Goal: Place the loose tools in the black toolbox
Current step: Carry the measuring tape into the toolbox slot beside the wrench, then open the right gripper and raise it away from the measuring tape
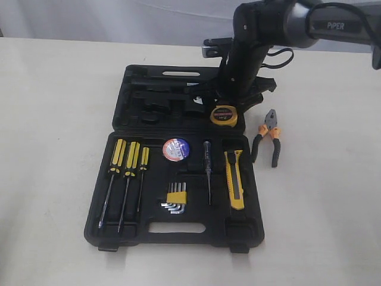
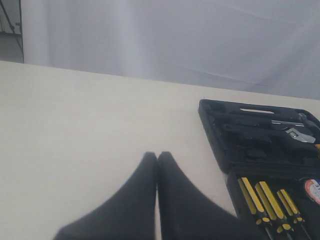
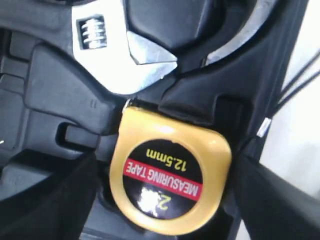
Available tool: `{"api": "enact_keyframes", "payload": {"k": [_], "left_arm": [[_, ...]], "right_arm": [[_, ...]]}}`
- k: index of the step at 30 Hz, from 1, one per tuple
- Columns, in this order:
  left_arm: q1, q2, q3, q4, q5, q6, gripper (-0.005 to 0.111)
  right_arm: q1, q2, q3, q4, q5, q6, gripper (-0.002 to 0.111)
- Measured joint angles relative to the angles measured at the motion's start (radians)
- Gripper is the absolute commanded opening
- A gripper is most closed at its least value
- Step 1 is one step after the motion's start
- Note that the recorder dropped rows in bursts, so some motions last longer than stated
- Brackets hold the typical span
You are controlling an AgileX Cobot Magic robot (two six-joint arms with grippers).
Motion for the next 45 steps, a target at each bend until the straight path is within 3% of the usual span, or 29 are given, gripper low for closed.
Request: {"api": "enact_keyframes", "payload": {"k": [6,13,16,20,21,45], "left_arm": [[0.0,0.0,0.0,0.0,0.0,0.0,0.0],[0.0,0.0,0.0,0.0,0.0,0.0,0.0],[0.0,0.0,0.0,0.0,0.0,0.0,0.0],[0.0,0.0,0.0,0.0,0.0,0.0,0.0],[0.0,0.0,0.0,0.0,0.0,0.0,0.0],[0.0,0.0,0.0,0.0,0.0,0.0,0.0]], "right_arm": [[0.0,0.0,0.0,0.002,0.015,0.0,0.073],[0.0,-0.006,-0.064,0.022,0.153,0.0,0.071],[0.0,-0.027,-0.086,0.022,0.169,-0.009,0.051],[0.0,-0.046,-0.102,0.022,0.171,-0.038,0.004],[0.0,-0.048,-0.104,0.022,0.171,-0.047,0.0],[0.0,0.034,-0.1,-0.035,0.165,-0.081,0.0]]}}
